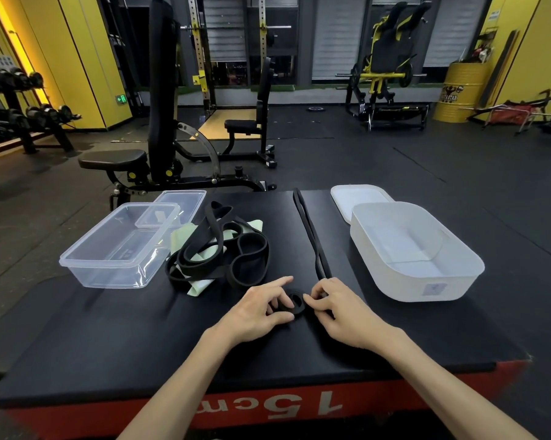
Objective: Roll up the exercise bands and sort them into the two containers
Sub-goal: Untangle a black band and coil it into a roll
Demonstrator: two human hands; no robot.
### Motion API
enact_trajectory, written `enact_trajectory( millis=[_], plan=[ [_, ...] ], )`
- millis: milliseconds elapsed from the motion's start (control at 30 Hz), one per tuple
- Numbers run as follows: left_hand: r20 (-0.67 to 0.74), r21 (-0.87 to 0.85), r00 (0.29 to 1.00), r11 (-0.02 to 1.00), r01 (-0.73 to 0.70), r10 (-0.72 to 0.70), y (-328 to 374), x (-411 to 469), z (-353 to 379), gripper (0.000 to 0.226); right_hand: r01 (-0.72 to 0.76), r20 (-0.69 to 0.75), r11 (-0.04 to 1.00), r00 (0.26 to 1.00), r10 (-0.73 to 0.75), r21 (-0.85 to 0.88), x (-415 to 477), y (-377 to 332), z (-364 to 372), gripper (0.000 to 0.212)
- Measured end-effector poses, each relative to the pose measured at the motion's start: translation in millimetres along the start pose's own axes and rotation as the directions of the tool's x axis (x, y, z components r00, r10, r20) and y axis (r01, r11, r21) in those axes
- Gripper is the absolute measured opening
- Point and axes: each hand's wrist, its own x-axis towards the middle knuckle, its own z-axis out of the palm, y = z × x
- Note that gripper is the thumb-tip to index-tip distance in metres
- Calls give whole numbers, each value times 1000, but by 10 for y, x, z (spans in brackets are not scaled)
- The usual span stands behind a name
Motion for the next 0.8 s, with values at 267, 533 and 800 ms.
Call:
enact_trajectory(
  millis=[267,533,800],
  plan=[
    [-57,-49,996,997,58,-61,24,74,70,27,34,100,995,995,-24,-93,6,58,-101,46],
    [-278,-23,944,984,176,-175,187,-26,244,54,-120,-67,992,991,118,-27,-19,-93,-12,24],
    [-295,24,935,976,215,-198,121,-2,327,72,-97,-111,995,989,97,5,-17,-113,101,24]
  ],
)
